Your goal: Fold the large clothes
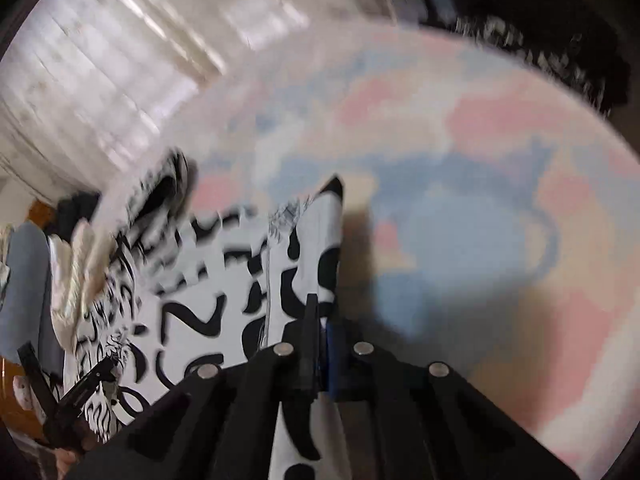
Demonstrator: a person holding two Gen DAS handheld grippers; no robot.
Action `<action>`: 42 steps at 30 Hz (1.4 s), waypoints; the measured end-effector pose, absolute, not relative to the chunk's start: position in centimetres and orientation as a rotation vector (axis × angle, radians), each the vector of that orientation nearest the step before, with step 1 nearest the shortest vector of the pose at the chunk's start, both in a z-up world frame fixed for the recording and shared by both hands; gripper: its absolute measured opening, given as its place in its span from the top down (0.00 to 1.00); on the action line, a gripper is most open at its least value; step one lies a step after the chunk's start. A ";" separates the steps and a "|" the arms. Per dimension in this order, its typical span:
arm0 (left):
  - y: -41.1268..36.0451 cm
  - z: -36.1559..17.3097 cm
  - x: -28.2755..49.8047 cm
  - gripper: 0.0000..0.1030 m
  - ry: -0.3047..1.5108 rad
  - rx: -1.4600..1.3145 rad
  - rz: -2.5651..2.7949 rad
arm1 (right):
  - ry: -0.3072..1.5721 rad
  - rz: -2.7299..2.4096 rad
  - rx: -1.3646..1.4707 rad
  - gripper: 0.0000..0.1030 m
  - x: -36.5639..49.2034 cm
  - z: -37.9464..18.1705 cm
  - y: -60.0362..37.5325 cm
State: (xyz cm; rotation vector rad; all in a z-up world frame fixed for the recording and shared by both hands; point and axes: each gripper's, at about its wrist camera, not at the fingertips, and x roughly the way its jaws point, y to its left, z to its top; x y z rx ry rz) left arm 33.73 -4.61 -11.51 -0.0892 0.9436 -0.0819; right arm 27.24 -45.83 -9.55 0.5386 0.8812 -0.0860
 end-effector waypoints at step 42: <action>-5.1 -4.6 20.9 0.34 0.915 -0.019 -0.207 | 0.952 0.147 0.361 0.48 13.2 0.3 -33.3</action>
